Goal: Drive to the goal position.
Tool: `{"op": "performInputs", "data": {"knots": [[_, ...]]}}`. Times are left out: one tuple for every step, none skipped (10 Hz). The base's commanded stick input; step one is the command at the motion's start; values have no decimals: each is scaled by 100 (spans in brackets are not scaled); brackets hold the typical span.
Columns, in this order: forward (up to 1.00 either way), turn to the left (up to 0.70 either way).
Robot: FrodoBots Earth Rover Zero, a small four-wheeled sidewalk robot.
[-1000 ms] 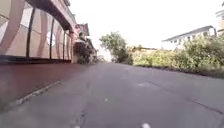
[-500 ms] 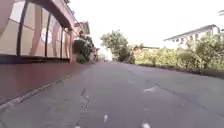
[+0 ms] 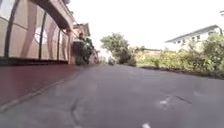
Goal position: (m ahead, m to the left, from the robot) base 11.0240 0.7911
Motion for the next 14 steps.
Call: {"op": "performInputs", "data": {"knots": [[100,0],[100,0],[100,0],[100,0],[100,0],[100,0],[100,0],[100,0],[100,0],[100,0],[100,0],[100,0],[100,0],[100,0]]}}
